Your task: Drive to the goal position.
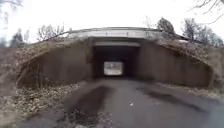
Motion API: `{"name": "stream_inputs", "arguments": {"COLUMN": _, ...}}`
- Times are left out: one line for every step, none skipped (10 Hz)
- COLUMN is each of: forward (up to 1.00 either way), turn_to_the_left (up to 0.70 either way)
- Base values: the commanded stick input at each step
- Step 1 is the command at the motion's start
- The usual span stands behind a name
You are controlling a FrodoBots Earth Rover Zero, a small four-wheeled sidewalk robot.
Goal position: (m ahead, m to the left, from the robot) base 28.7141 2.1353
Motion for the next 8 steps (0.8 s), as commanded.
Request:
{"name": "stream_inputs", "arguments": {"forward": 1.0, "turn_to_the_left": 0.01}}
{"name": "stream_inputs", "arguments": {"forward": 1.0, "turn_to_the_left": 0.01}}
{"name": "stream_inputs", "arguments": {"forward": 1.0, "turn_to_the_left": 0.01}}
{"name": "stream_inputs", "arguments": {"forward": 1.0, "turn_to_the_left": 0.01}}
{"name": "stream_inputs", "arguments": {"forward": 1.0, "turn_to_the_left": 0.01}}
{"name": "stream_inputs", "arguments": {"forward": 1.0, "turn_to_the_left": -0.18}}
{"name": "stream_inputs", "arguments": {"forward": 1.0, "turn_to_the_left": -0.39}}
{"name": "stream_inputs", "arguments": {"forward": 1.0, "turn_to_the_left": -0.39}}
